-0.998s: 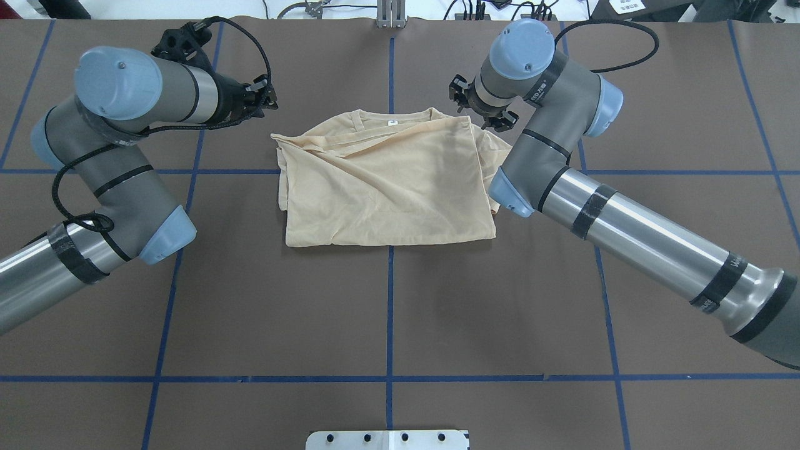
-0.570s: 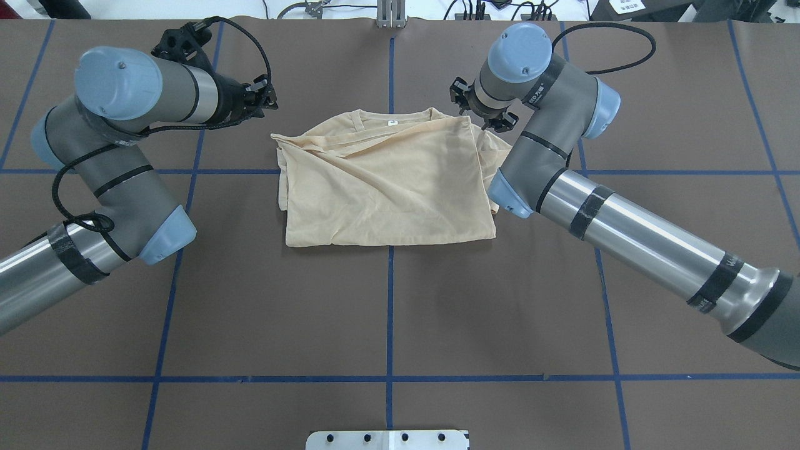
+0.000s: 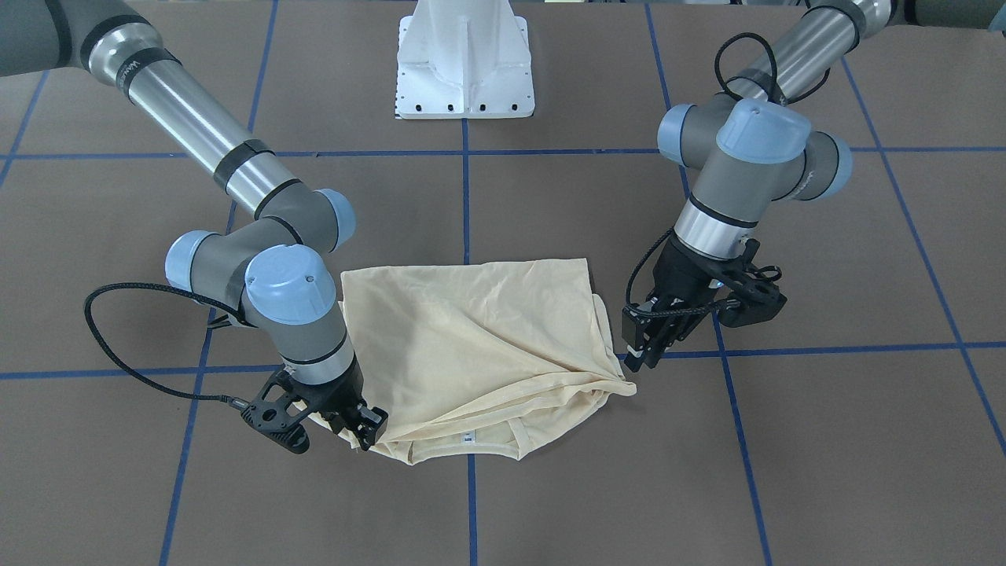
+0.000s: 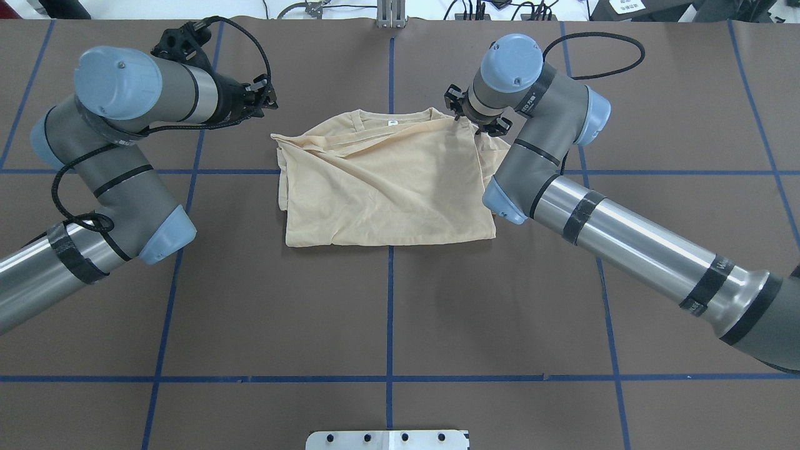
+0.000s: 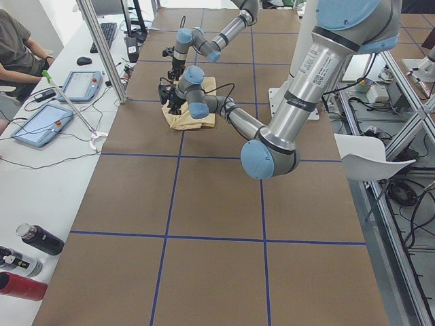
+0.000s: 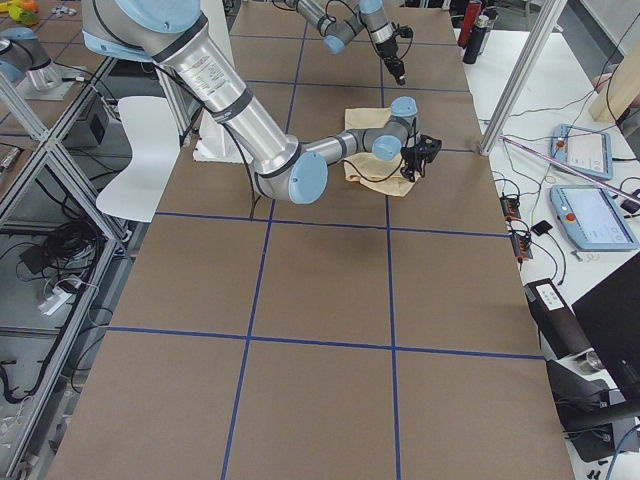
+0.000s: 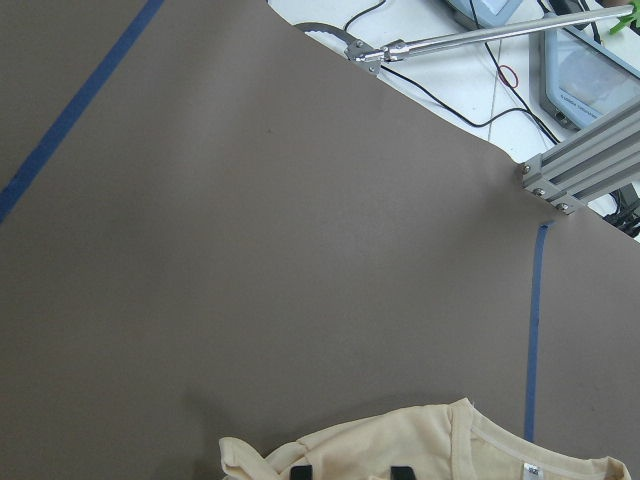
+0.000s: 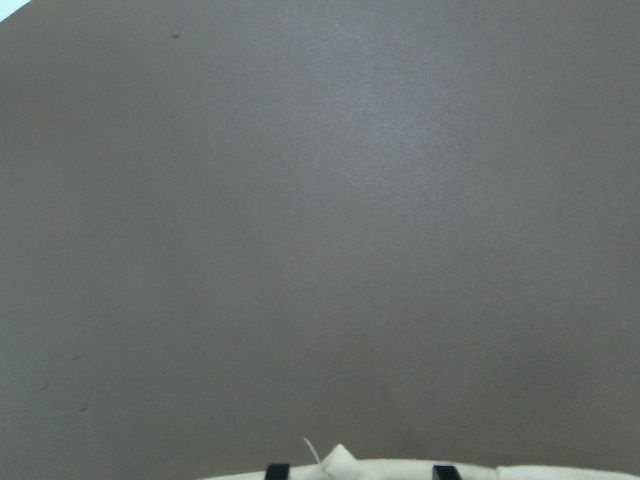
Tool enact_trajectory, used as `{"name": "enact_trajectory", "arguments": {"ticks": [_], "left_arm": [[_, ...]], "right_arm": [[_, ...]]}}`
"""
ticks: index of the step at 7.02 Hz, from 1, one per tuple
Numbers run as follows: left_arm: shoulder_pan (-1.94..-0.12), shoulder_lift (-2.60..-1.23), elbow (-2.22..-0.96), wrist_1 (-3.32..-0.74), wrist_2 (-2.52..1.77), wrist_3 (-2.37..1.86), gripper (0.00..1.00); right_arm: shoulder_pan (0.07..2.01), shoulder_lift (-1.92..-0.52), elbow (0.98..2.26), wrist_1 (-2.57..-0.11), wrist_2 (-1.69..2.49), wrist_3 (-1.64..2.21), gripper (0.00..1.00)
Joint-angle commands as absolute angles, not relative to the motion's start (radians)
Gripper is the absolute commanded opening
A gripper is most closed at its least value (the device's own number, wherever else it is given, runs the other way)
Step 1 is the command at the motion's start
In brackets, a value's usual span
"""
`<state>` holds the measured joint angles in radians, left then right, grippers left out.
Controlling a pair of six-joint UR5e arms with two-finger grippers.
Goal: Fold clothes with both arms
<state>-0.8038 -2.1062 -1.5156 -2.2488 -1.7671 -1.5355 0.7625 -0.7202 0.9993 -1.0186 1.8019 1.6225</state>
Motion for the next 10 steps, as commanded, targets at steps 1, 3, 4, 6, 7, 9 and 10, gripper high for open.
{"name": "enact_trajectory", "arguments": {"ticks": [1, 3, 4, 6, 7, 9, 10], "left_arm": [[-0.804, -2.106, -1.517, -2.249, -1.767, -1.536, 0.38], [-0.804, -2.105, -1.517, -2.249, -1.767, -1.536, 0.38], [-0.804, -2.105, -1.519, -2.249, -1.767, -1.536, 0.38], [-0.804, -2.105, -1.52, -2.249, -1.767, -1.539, 0.38], [-0.804, -2.105, -1.519, -2.249, -1.767, -1.539, 0.38], [-0.804, -2.105, -1.52, -2.249, -1.767, -1.542, 0.38], [-0.802, -2.105, -1.519, -2.249, -1.767, -1.542, 0.38]], "right_arm": [[0.761, -0.719, 0.997, -1.015, 1.801, 1.623, 0.0], [0.761, -0.719, 0.999, -1.015, 1.801, 1.623, 0.0], [0.767, -0.719, 1.014, -1.015, 1.804, 1.623, 0.0], [0.793, -0.732, 1.084, -1.031, 1.824, 1.624, 0.0], [0.807, -0.753, 1.118, -1.06, 1.838, 1.605, 0.0], [0.819, -0.823, 1.228, -1.153, 1.835, 1.566, 0.0], [0.819, -0.857, 1.253, -1.152, 1.829, 1.565, 0.0]]}}
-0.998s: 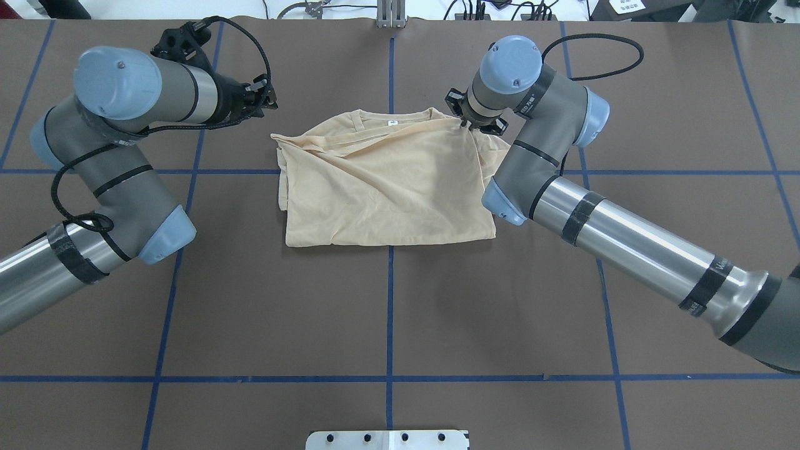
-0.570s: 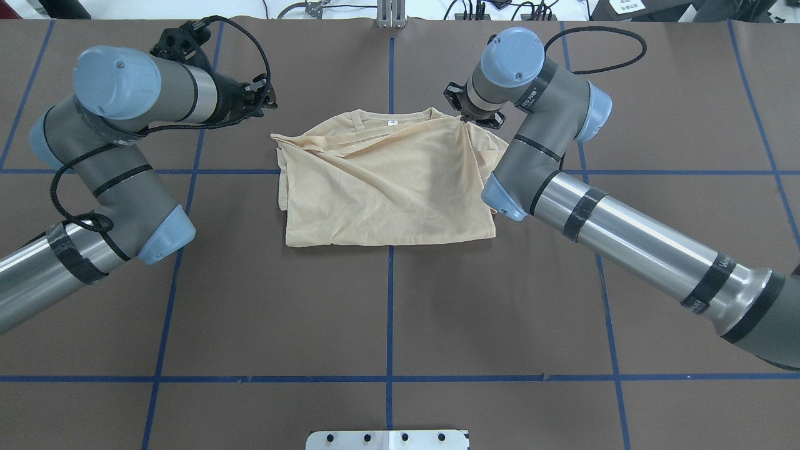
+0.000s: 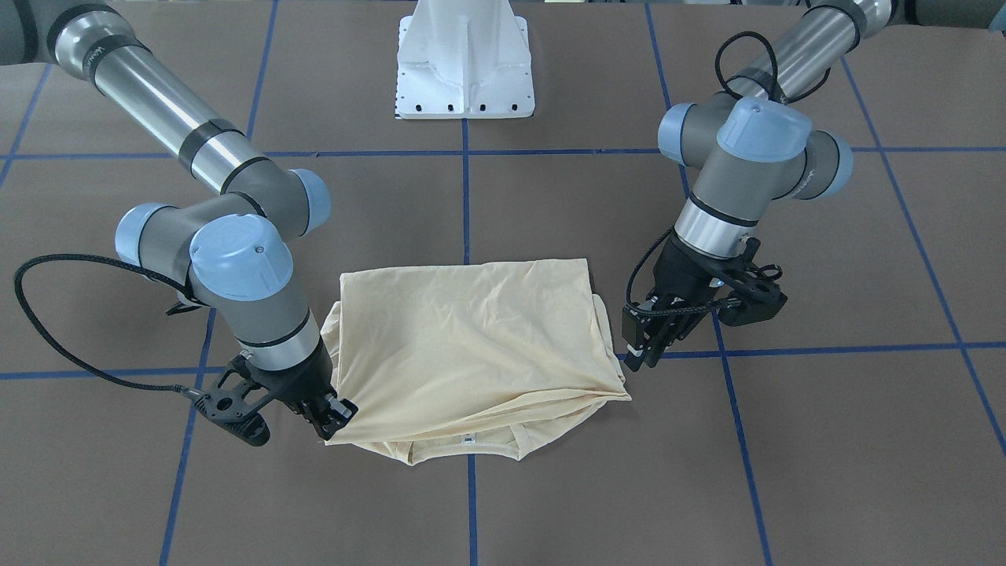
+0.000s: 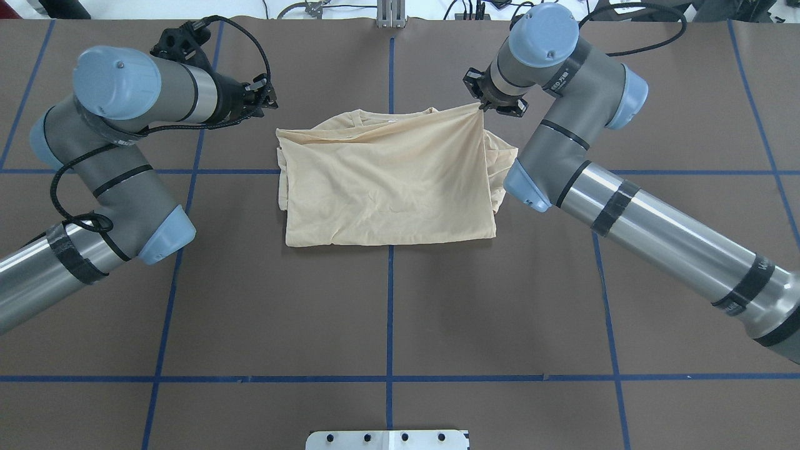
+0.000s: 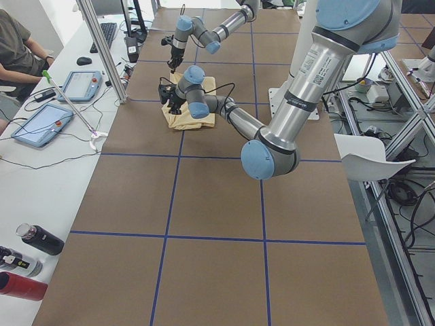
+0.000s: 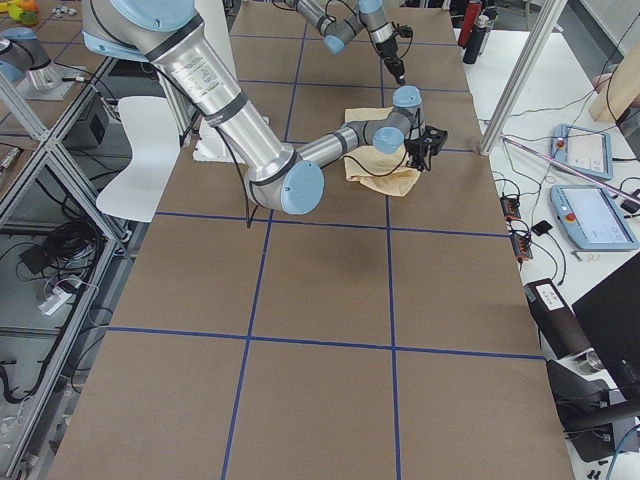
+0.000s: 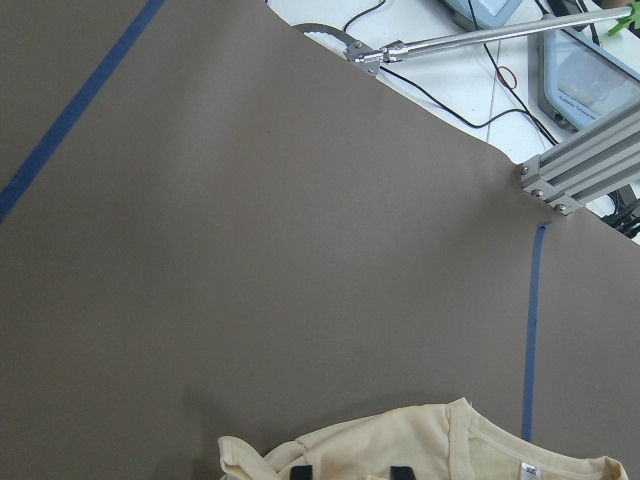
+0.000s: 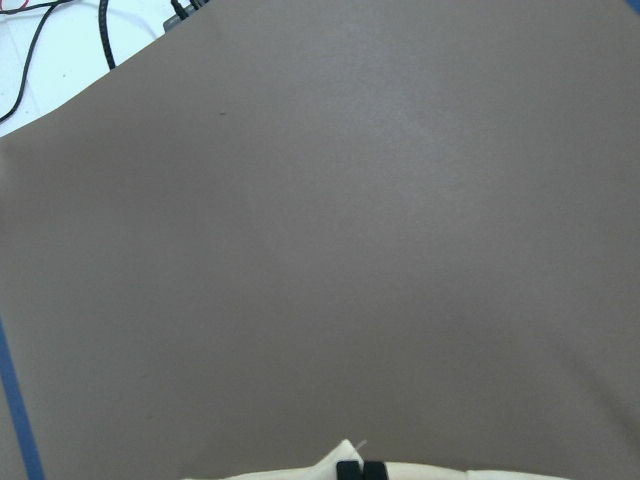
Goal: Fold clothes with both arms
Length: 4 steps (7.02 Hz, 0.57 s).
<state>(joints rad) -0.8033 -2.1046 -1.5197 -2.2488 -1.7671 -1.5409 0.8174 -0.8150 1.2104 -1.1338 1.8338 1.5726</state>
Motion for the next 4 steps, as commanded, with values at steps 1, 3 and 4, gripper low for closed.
{"name": "enact_trajectory", "arguments": {"ticks": [1, 3, 4], "left_arm": [[-0.802, -2.105, -1.519, -2.249, -1.767, -1.542, 0.38], [-0.802, -2.106, -1.52, -2.249, -1.767, -1.543, 0.38], [-0.802, -2.105, -1.519, -2.249, -1.767, -1.543, 0.38]], "right_arm": [[0.812, -0.87, 1.249, -1.149, 1.807, 1.562, 0.0], [0.792, -0.874, 1.244, -1.147, 1.775, 1.559, 0.0], [0.787, -0.864, 1.232, -1.147, 1.755, 1.56, 0.17]]}}
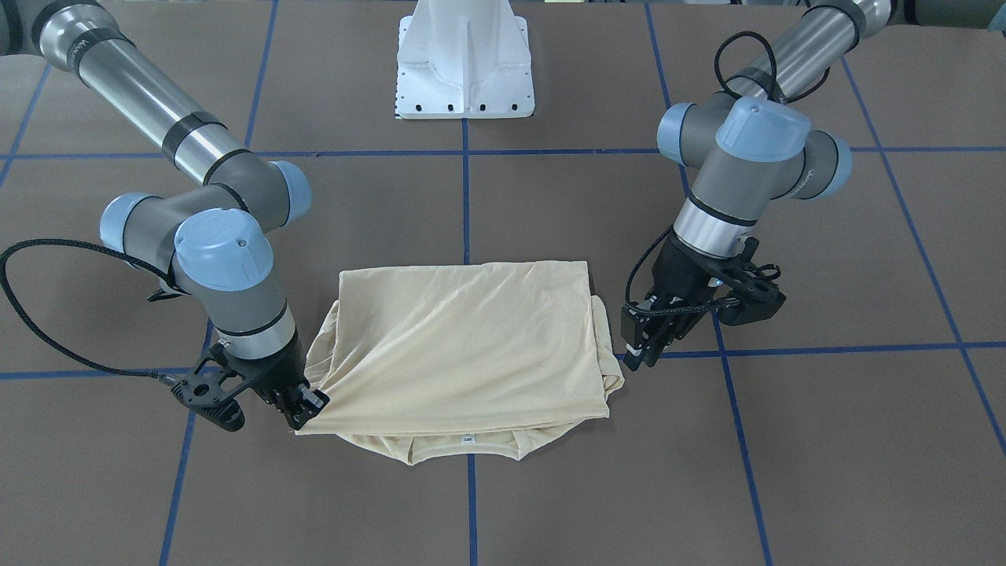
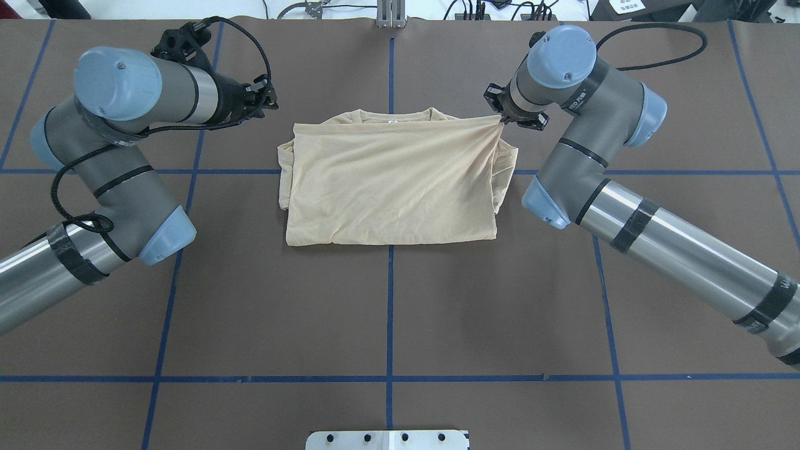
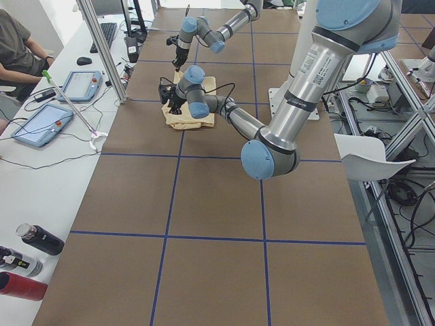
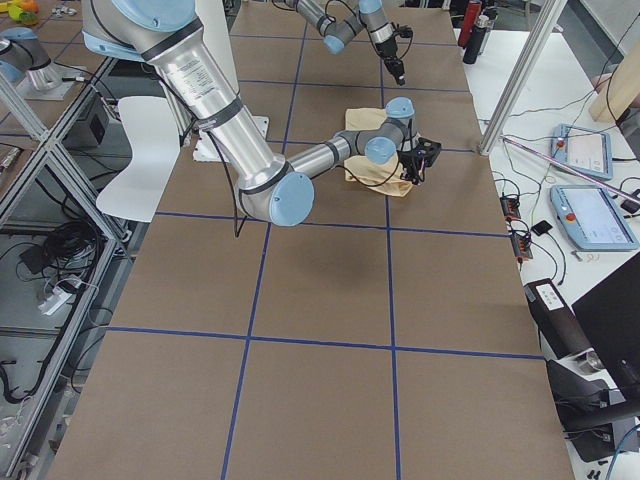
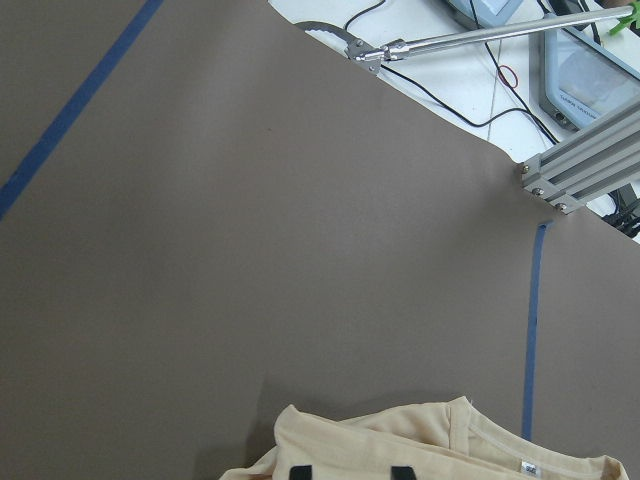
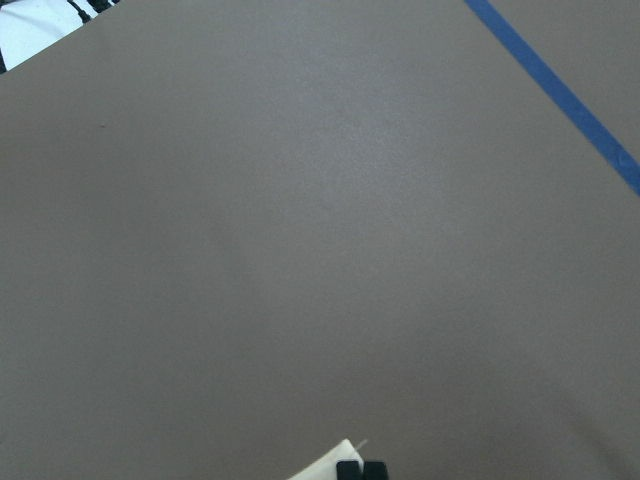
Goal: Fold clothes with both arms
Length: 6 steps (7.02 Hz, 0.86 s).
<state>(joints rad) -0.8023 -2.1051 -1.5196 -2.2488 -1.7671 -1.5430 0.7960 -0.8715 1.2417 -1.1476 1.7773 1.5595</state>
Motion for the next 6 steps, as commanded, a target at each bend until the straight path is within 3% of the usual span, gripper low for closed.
{"name": "enact_trajectory", "arguments": {"ticks": [1, 3, 5, 6], "left_arm": [[-0.804, -2.105, -1.519, -2.249, -1.767, -1.543, 0.38], [-0.804, -2.105, -1.519, -2.249, -1.767, -1.543, 0.38], [-0.802, -2.105, -1.519, -2.249, -1.767, -1.543, 0.38], [-0.802, -2.105, -1.519, -2.249, -1.767, -1.54, 0.38]], "right_arm": [[0.787, -0.832, 1.198, -1.147, 1.755, 1.562, 0.62], [0.787, -0.808, 1.172, -1.147, 1.755, 1.566, 0.83], [0.781, -0.849, 1.262, -1.156, 1.763, 1.574, 0.83], [0.752, -0.953, 1.405, -1.169, 1.763, 1.624, 0.84]]}}
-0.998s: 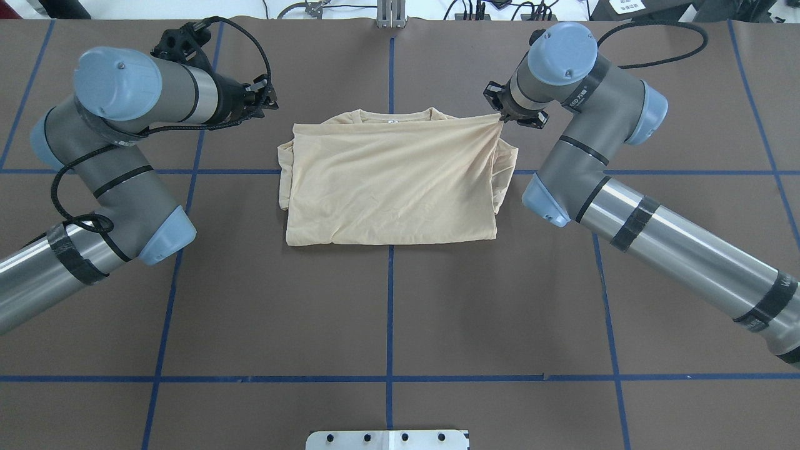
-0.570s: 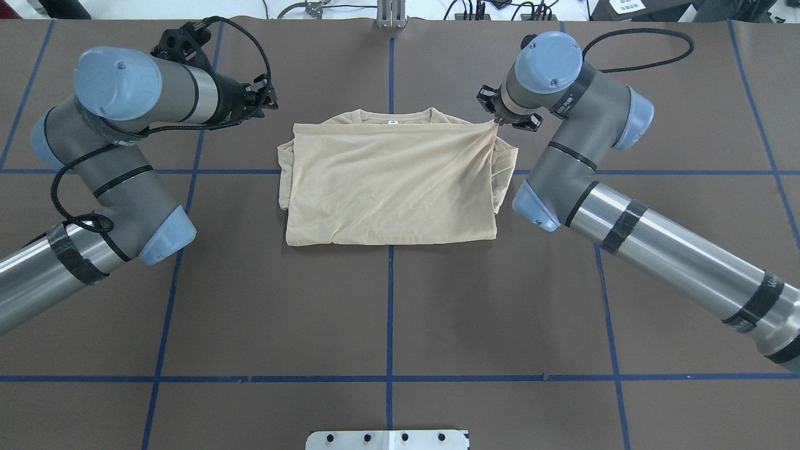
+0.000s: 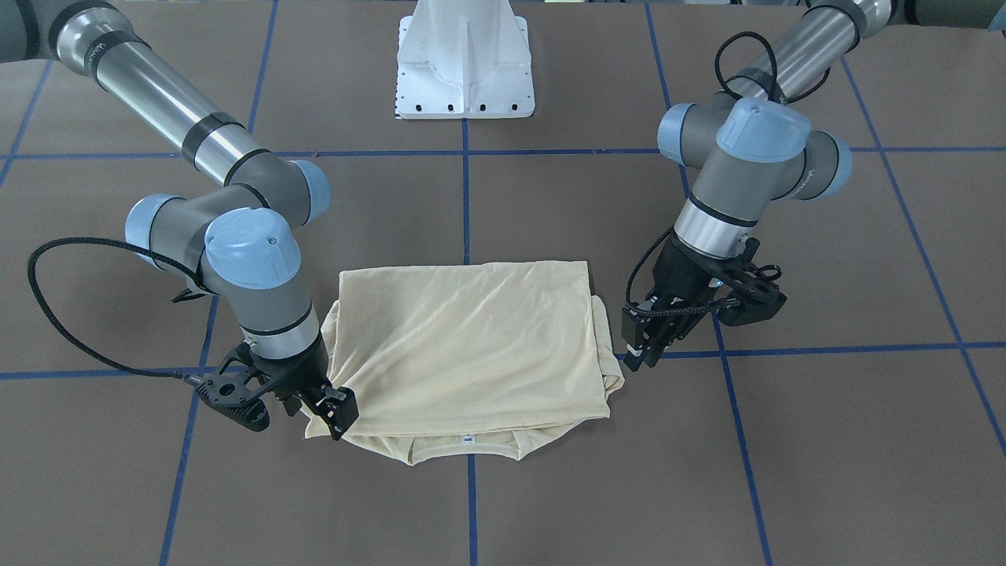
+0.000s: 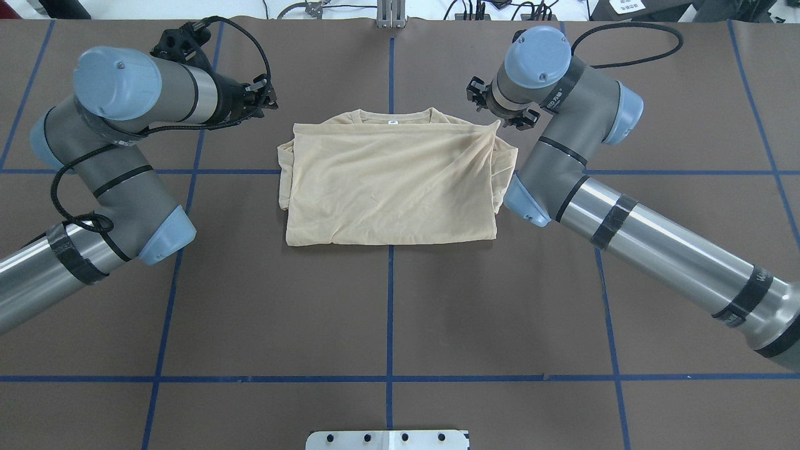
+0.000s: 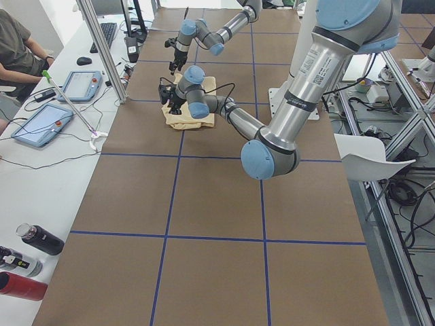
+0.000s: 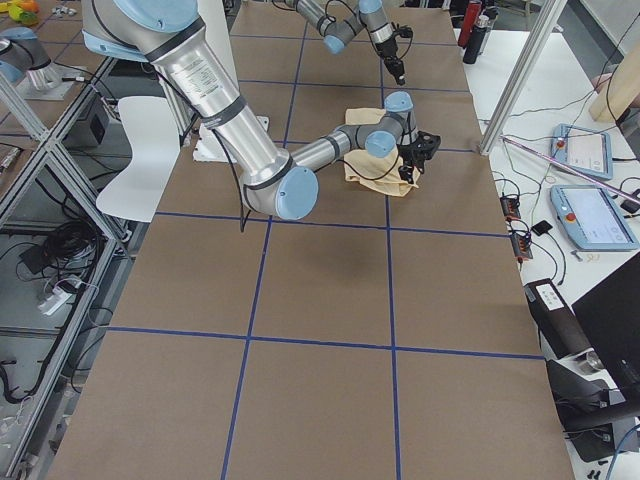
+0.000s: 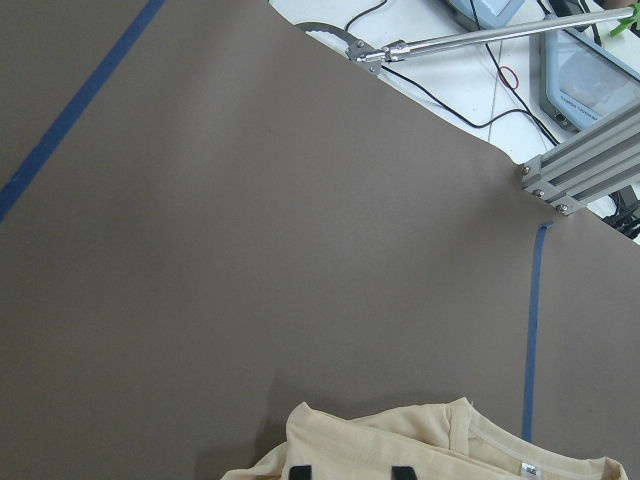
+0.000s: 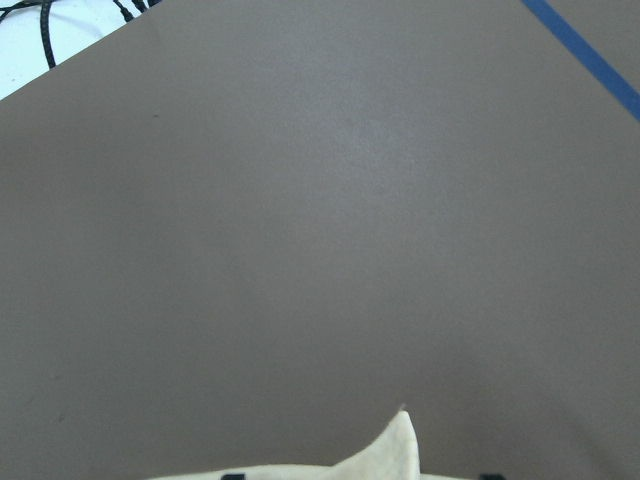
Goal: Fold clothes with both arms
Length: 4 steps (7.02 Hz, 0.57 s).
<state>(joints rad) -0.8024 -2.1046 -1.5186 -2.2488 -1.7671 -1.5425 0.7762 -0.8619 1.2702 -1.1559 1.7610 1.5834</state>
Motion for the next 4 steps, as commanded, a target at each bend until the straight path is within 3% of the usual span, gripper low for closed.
{"name": "enact_trajectory", "arguments": {"ticks": [1, 4], "left_arm": [[-0.802, -2.103, -1.519, -2.249, -1.769, -1.536, 0.38], [-0.804, -2.103, -1.52, -2.249, -1.767, -1.539, 0.38]], "right_arm": [[0.726, -1.026, 1.51, -1.17, 1.76, 1.687, 0.84], [0.593, -1.158, 1.695, -1.173, 1.682, 1.889, 0.82]]}}
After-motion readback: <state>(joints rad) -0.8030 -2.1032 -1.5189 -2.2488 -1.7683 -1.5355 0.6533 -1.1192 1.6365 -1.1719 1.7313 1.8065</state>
